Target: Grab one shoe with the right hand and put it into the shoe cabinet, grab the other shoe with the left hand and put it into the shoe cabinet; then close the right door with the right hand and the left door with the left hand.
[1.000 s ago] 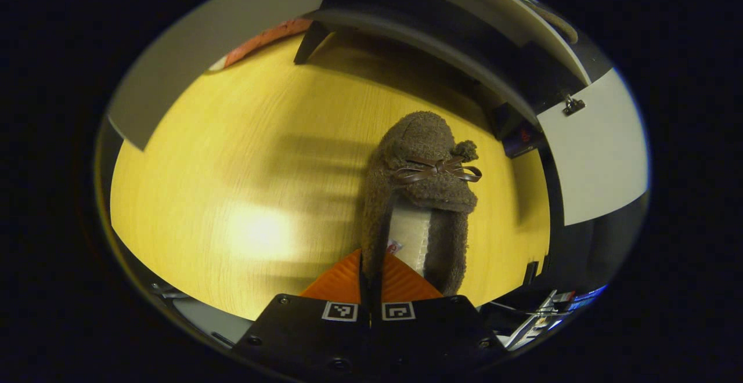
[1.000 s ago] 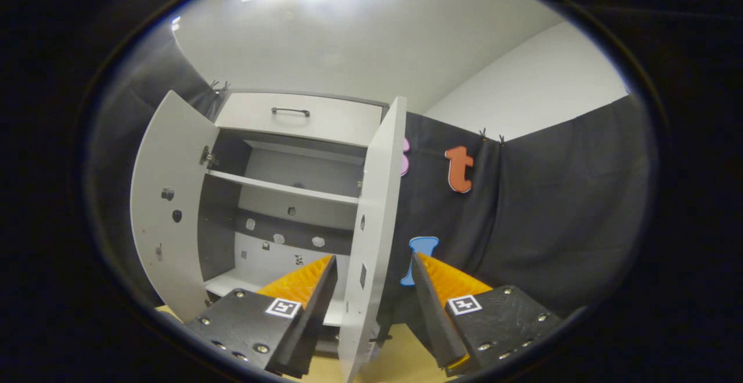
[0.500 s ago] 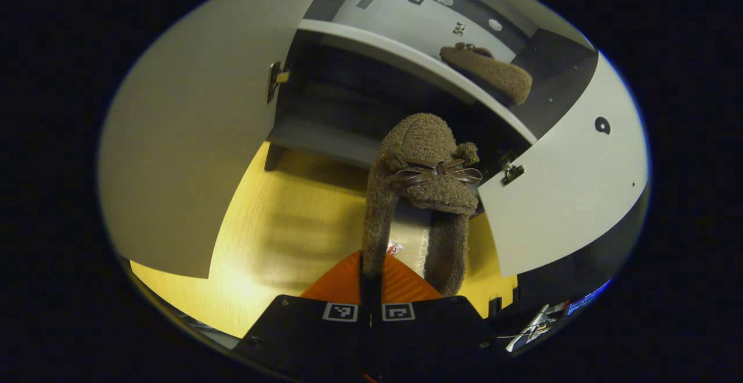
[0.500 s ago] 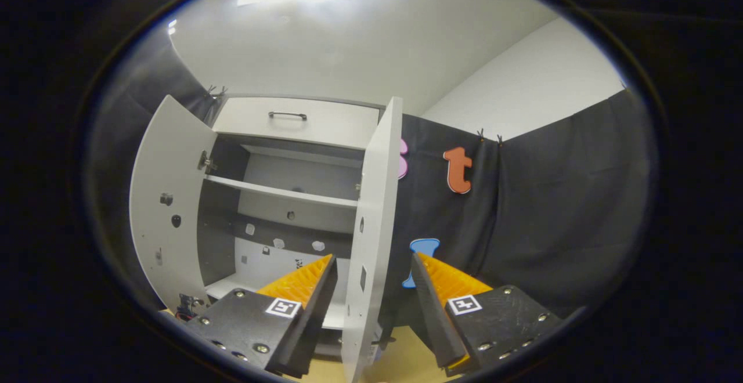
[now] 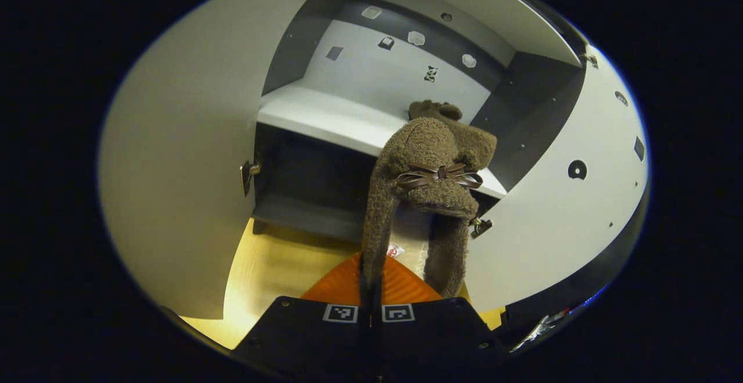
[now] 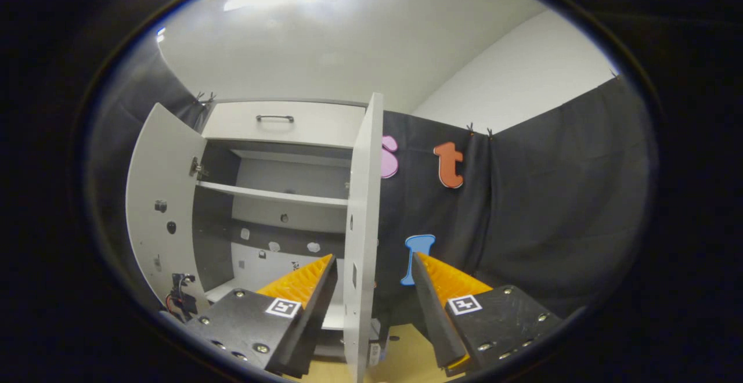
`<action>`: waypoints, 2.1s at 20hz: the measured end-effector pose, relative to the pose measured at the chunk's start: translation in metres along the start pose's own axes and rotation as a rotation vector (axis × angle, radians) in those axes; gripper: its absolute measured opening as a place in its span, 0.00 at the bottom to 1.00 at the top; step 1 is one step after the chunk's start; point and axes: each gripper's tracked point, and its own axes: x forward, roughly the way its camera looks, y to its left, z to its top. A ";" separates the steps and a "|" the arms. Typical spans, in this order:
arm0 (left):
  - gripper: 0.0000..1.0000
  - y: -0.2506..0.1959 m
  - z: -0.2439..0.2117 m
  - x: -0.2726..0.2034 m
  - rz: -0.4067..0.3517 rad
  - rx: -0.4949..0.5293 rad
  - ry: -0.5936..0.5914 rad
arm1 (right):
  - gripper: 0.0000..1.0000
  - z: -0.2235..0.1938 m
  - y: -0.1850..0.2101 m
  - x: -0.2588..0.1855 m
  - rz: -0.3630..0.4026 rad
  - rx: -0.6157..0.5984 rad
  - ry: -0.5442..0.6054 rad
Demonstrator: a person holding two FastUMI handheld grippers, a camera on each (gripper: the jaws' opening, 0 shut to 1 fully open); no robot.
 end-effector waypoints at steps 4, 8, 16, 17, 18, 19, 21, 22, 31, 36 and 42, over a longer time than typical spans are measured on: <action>0.01 -0.009 0.042 0.013 -0.008 0.008 -0.054 | 0.77 0.002 -0.009 -0.002 -0.021 0.007 -0.009; 0.01 -0.016 0.091 0.028 -0.010 0.024 -0.121 | 0.77 0.007 -0.018 -0.006 -0.046 0.008 -0.029; 0.01 -0.004 0.163 0.072 0.056 0.033 -0.169 | 0.77 0.007 -0.045 -0.016 -0.113 -0.004 -0.037; 0.01 -0.001 0.168 0.078 0.071 0.038 -0.171 | 0.74 0.005 -0.049 -0.018 -0.124 -0.004 -0.031; 0.01 0.001 0.171 0.083 0.084 0.046 -0.169 | 0.77 0.001 -0.054 -0.017 -0.136 -0.004 -0.025; 0.04 0.001 0.171 0.087 0.091 0.049 -0.161 | 0.77 -0.001 -0.059 -0.019 -0.147 -0.004 -0.018; 0.01 0.002 0.179 0.096 0.100 0.074 -0.175 | 0.77 -0.007 -0.071 -0.029 -0.170 -0.008 0.003; 0.01 0.000 0.180 0.098 0.104 0.091 -0.171 | 0.77 -0.011 -0.075 -0.029 -0.181 -0.008 0.013; 0.01 0.005 0.187 0.111 0.208 0.155 -0.201 | 0.77 -0.037 -0.103 -0.040 -0.249 0.024 0.079; 0.05 0.005 0.190 0.116 0.249 0.210 -0.194 | 0.80 -0.049 -0.115 -0.051 -0.278 0.055 0.105; 0.21 0.009 0.195 0.119 0.292 0.139 -0.163 | 0.77 -0.056 -0.136 -0.073 -0.324 0.059 0.129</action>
